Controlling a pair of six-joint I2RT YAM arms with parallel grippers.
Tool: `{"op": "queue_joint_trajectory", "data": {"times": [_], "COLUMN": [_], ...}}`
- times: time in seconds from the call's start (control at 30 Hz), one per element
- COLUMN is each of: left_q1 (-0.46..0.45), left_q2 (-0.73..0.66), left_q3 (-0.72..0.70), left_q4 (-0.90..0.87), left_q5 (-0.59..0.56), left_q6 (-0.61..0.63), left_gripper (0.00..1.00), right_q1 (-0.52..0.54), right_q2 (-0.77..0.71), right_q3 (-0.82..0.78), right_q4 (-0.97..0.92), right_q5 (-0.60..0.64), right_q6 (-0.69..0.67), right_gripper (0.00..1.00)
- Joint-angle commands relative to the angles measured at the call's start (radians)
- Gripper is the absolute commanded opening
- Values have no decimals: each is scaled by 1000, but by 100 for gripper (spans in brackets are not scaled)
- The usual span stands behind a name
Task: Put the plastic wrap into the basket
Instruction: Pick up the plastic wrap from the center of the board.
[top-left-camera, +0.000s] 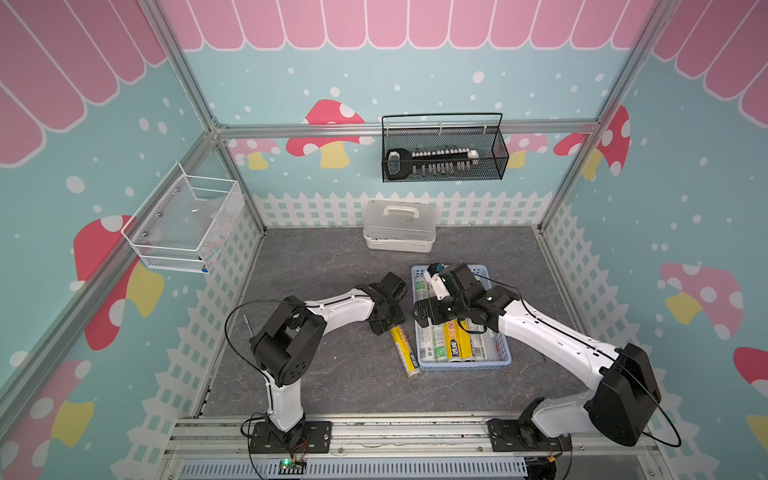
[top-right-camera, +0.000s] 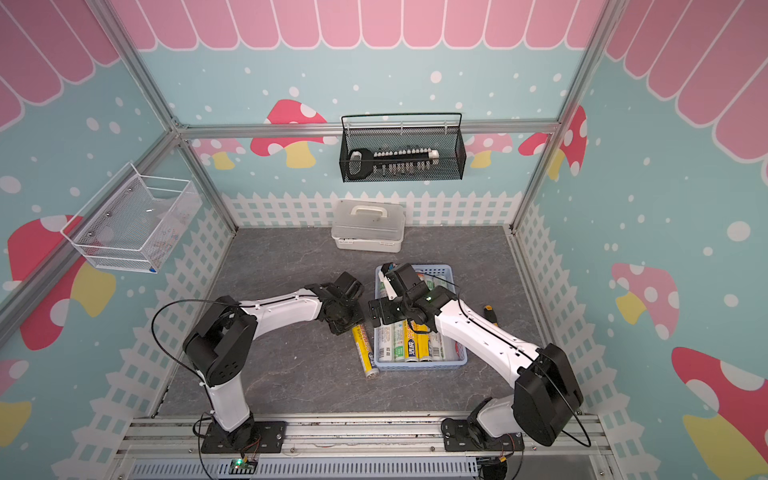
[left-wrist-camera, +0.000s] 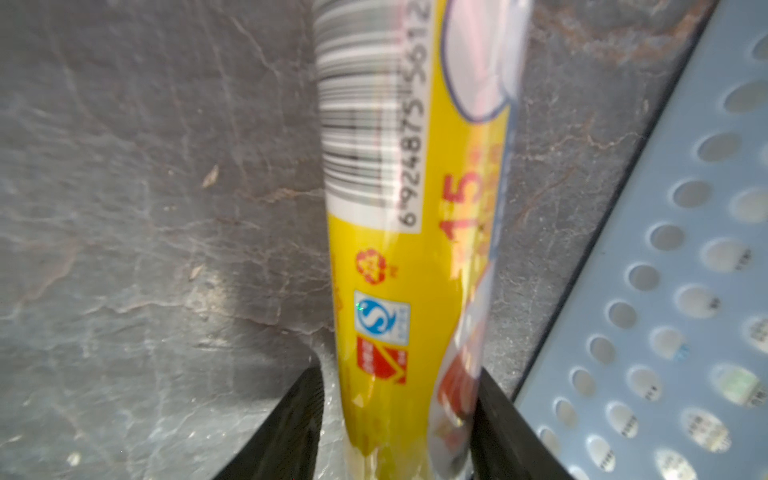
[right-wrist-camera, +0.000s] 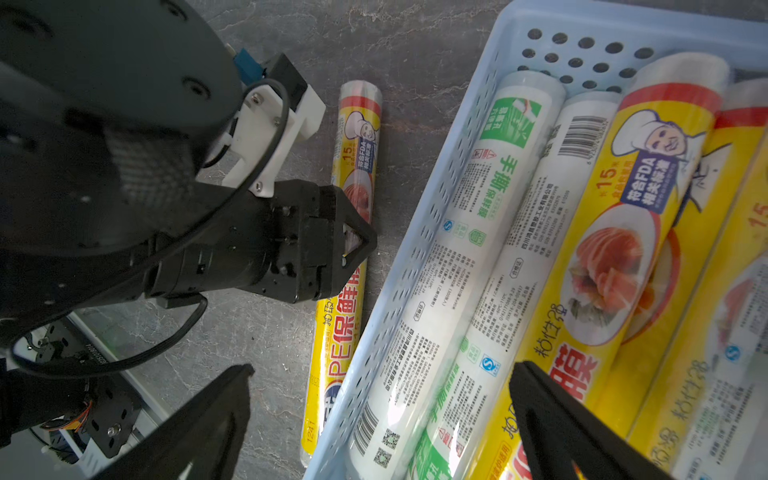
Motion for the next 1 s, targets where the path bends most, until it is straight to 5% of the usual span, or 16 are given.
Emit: {"op": "queue_joint_trajectory", "data": {"times": [0.0,0.27,0.43,0.63,0.77,0.97], "left_q1": [-4,-4,-5,-7,-76,-85], "left_q2": [36,89,63,-83,-229,-320], "left_q3": [24,55,51,34,34,50], "left_q4": [-51,-56,-57,-55,-50,27], "left_q5": [-28,-10,-23,-120,-373,-352], "left_q6": [20,29,31,38,107,160], "left_gripper": [56,55,45,24,19,17], "right_q1": [5,4,4,4,5,3], "right_q2": [-21,-30,-54,-124,-179,-279], "right_q3": [-14,-25,-46,-83,-112,-170], "right_q4": [-17,-17,-17,-2,9,31], "right_q5": [17,23,58,141,194,273], "right_q6": [-1,-1,5,16,23,42], "right_gripper": [99,99,100,100,100,99]}}
